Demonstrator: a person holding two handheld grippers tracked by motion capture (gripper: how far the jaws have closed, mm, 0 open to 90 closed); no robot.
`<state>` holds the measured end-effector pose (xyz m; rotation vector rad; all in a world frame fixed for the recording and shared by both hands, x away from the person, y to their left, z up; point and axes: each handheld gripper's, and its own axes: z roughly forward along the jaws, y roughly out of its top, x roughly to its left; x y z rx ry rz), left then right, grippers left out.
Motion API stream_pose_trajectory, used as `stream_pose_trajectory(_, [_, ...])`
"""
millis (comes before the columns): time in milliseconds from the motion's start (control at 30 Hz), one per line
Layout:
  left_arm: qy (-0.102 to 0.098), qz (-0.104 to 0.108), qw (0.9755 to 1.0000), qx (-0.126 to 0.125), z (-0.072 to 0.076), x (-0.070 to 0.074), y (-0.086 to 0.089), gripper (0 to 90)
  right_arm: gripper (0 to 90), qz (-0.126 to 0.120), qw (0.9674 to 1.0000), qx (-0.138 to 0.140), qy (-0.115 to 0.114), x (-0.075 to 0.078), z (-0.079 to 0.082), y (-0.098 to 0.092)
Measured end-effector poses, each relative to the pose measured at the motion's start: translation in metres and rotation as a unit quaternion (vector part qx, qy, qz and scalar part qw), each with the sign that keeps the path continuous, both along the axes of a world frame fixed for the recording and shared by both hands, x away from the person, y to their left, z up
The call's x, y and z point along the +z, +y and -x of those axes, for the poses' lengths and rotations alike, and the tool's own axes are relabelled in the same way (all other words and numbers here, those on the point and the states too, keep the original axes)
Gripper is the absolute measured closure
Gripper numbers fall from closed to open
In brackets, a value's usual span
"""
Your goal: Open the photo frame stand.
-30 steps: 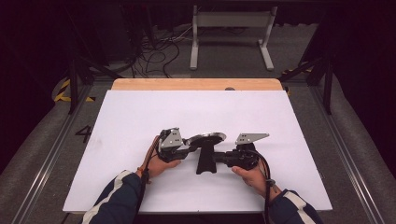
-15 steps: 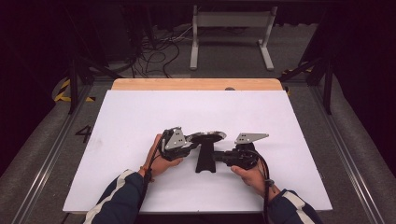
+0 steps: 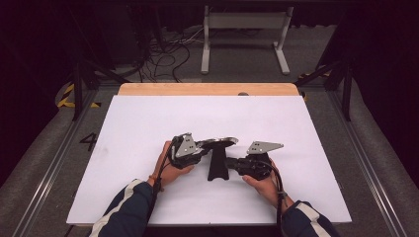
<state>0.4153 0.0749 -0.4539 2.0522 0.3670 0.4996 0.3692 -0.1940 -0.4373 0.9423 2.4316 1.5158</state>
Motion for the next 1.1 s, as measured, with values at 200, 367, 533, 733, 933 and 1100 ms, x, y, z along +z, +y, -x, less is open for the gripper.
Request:
stream_pose_trajectory(200, [0.011,0.005,0.9999,0.002,-0.001,0.001,0.002,66.6,82.0,0.010,0.9999,-0.003,-0.010,0.001,0.002,0.001])
stream_pose_trajectory(367, [0.011,0.006,0.9999,0.001,-0.001,0.006,0.011,62.3,80.9,0.018,0.9997,-0.003,-0.019,0.001,0.004,0.001])
stream_pose_trajectory(533, [0.015,0.003,0.9999,0.000,0.001,0.009,0.017,59.0,80.0,0.020,0.9995,-0.006,-0.026,0.002,0.005,0.000])
stream_pose_trajectory(733, [0.014,-0.002,0.9999,0.003,0.003,0.012,0.021,54.1,77.4,0.022,0.9985,-0.023,-0.046,0.008,0.008,-0.004])
stream_pose_trajectory(933, [0.016,-0.002,0.9997,0.019,0.004,0.016,0.025,46.0,79.3,0.017,0.9959,-0.035,-0.081,0.016,0.020,-0.008])
stream_pose_trajectory(1100, [0.022,0.009,0.9996,0.016,0.004,0.019,0.030,44.6,84.9,0.023,0.9938,-0.040,-0.101,0.021,0.028,-0.005])
